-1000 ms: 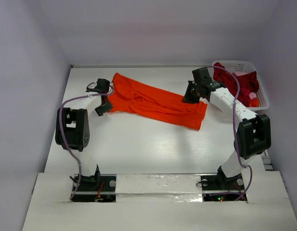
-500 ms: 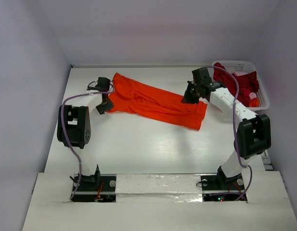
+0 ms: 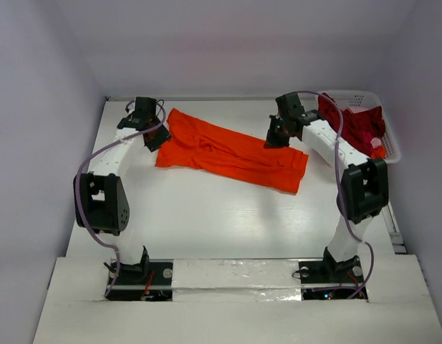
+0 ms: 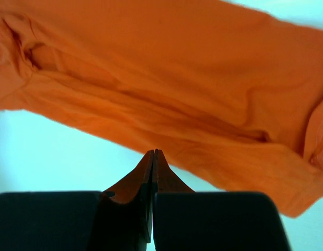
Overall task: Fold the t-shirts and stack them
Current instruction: Fold the tshirt
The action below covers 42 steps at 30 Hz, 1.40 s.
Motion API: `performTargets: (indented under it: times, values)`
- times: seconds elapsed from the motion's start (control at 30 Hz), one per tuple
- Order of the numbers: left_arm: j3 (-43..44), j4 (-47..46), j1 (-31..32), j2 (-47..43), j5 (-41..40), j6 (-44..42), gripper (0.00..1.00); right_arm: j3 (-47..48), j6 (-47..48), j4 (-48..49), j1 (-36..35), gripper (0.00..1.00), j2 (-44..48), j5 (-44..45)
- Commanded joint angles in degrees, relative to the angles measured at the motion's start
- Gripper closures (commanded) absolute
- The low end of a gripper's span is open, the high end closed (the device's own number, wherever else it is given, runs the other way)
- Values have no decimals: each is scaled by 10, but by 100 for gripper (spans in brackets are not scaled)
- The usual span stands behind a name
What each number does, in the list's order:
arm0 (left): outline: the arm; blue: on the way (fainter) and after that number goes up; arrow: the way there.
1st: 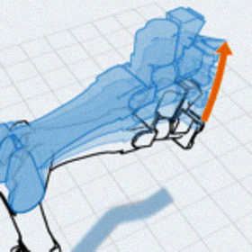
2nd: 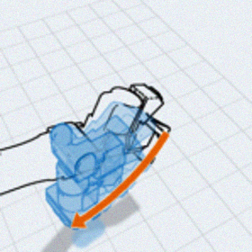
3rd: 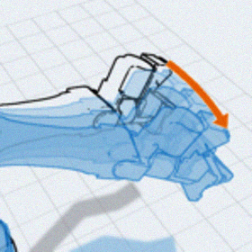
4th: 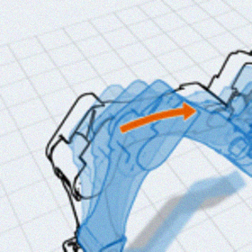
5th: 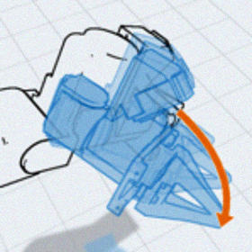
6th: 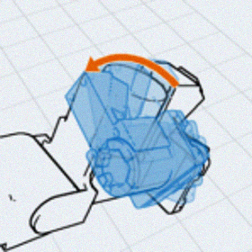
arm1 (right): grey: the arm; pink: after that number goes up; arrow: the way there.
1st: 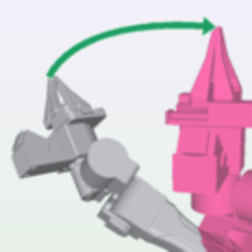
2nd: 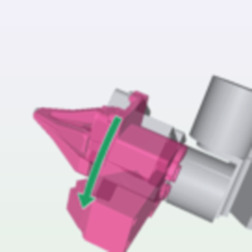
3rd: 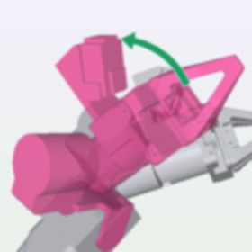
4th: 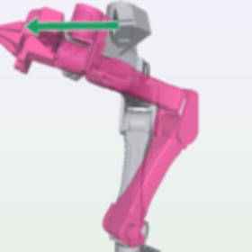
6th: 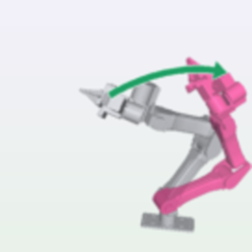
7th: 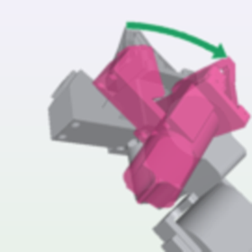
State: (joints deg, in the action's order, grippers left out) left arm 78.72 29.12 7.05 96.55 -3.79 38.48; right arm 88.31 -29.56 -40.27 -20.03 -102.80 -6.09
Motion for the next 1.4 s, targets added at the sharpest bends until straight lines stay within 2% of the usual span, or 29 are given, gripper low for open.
performTargets:
  times: [0.0,0.2,0.37,0.6,1.1,1.37]
  values:
    - [5,-1,0,16,35,18,64,69,15,-34,-4,100,-37,16]
    - [39,-11,19,103,78,25,65,197,21,-116,-4,100,-143,41]
    - [62,-11,26,140,70,27,65,200,9,-133,-4,100,-163,59]
    - [70,-21,26,154,54,28,66,144,-23,-119,-4,100,-158,106]
    - [71,-20,26,167,48,20,66,-26,-30,18,-4,100,-111,-16]
    - [69,-22,26,182,48,20,66,-79,-25,69,-4,100,-82,-60]
